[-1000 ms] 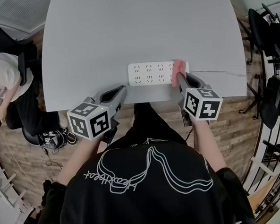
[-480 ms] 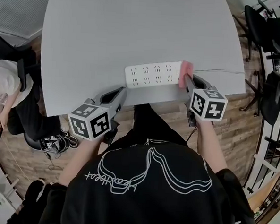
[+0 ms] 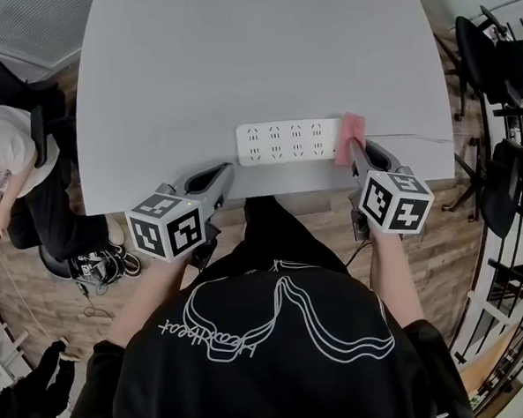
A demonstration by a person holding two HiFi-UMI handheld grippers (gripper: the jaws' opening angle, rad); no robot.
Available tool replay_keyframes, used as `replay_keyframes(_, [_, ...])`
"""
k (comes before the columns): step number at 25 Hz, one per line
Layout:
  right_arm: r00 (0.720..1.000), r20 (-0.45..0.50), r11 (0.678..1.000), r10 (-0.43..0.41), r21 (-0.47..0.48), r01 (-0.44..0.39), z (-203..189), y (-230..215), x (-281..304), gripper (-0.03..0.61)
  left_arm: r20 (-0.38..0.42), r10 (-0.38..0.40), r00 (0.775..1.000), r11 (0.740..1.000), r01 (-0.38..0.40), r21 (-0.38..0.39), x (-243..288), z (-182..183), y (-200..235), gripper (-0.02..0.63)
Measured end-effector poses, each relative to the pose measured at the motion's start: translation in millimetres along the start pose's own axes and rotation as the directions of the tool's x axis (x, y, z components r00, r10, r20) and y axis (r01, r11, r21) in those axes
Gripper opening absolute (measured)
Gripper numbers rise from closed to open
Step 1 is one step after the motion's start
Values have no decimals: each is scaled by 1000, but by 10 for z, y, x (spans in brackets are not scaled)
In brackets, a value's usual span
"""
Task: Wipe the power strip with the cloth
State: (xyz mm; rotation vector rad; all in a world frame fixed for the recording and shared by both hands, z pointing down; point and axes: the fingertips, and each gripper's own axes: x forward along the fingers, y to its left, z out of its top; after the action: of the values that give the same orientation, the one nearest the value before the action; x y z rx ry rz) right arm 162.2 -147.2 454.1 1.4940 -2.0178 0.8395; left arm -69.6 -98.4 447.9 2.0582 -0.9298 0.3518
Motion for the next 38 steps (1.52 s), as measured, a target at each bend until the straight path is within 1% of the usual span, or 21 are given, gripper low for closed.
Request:
replay_keyframes(3, [999, 25, 999, 34, -16, -34, 124, 138, -33, 38, 15, 3, 1000, 1000, -3, -5, -23, 29, 2, 14])
replay_keyframes(8, [993, 55, 993, 105, -52, -103, 322, 490, -41, 38, 31, 17, 999, 1000, -17, -11, -127, 55, 50, 14])
replay_keyframes(15, [971, 70, 971, 227, -95, -220, 467, 962, 18, 38, 48, 43, 998, 999, -42, -33, -184, 44, 81, 14])
replay_keyframes(21, [949, 8, 941, 316, -131, -312, 337, 1492, 233, 38, 57, 63, 996, 997, -60, -57, -329, -20, 237, 14])
replay_keyframes(25, [935, -36, 923, 354, -149, -355, 232, 1706, 352, 38, 64, 84, 994, 994, -80, -74, -407, -50, 300, 14])
replay_keyframes(32, [922, -109, 910, 372, -151, -386, 0, 1876, 554, 38, 71, 103, 992, 991, -96, -89, -499, -84, 352, 14])
replay_keyframes(38, [915, -142, 905, 378, -152, -397, -120, 1963, 689, 38, 61, 112, 992, 989, -105, -103, -483, -122, 436, 14])
